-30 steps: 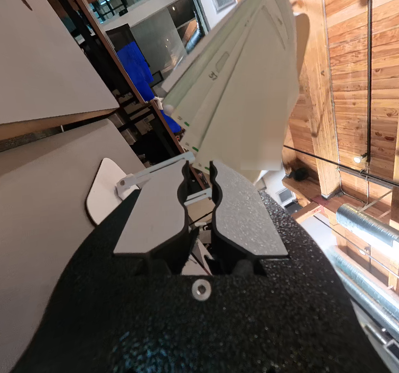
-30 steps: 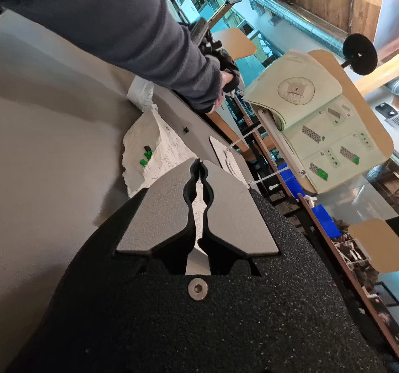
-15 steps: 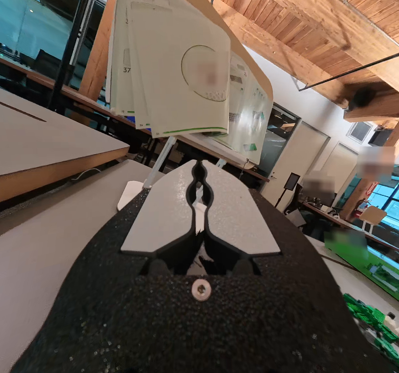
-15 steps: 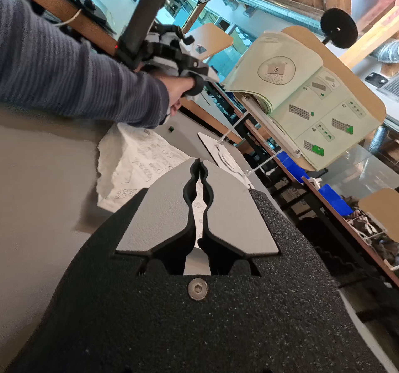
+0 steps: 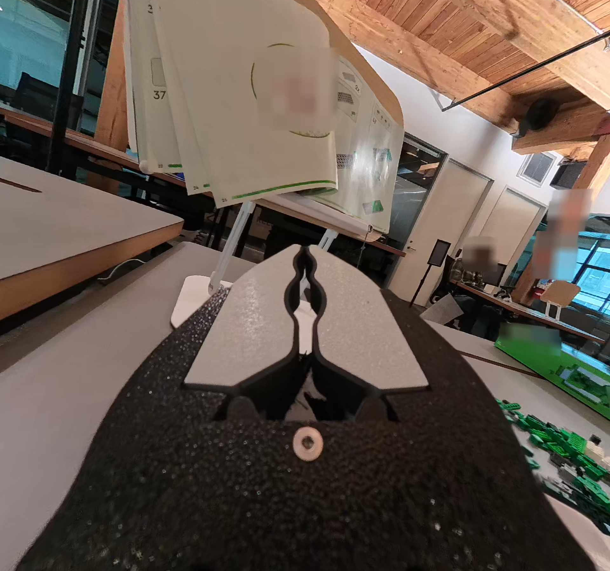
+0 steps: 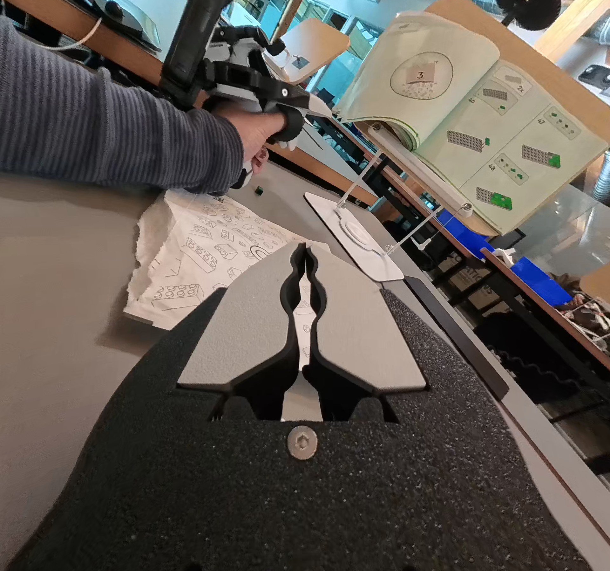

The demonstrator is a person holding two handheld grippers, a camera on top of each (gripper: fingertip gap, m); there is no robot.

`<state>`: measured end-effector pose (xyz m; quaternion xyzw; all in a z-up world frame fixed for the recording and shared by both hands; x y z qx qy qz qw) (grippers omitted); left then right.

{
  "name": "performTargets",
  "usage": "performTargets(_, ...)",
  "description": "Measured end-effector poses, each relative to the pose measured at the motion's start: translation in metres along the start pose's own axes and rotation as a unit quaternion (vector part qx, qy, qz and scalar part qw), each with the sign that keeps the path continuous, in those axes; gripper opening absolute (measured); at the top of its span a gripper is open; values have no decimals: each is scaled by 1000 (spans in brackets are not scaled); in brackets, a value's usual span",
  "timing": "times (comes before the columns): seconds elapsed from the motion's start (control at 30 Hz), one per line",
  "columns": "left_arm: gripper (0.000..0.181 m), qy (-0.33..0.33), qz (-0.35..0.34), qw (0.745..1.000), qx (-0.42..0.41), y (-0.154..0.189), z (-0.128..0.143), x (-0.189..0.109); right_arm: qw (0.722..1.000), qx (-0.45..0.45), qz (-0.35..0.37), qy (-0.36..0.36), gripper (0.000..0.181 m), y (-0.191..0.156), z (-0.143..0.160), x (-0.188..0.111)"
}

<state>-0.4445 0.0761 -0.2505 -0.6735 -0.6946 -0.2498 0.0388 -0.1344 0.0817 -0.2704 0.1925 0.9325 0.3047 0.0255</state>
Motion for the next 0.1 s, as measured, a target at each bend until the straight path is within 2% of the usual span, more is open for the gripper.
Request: performTargets(0.1,0,1,0,1000,-9,-1,0,0,1000,9,1,-4,0,1,1,1)
Point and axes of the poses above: each gripper's, where its closed fingertips meet, x out along the fingers, z out of its underside, y = z × x across the jaws, the point moved 10 cm from there along -x, back along the fingers, and after that the axes turned 10 degrees about z, right-handed, at the moved point
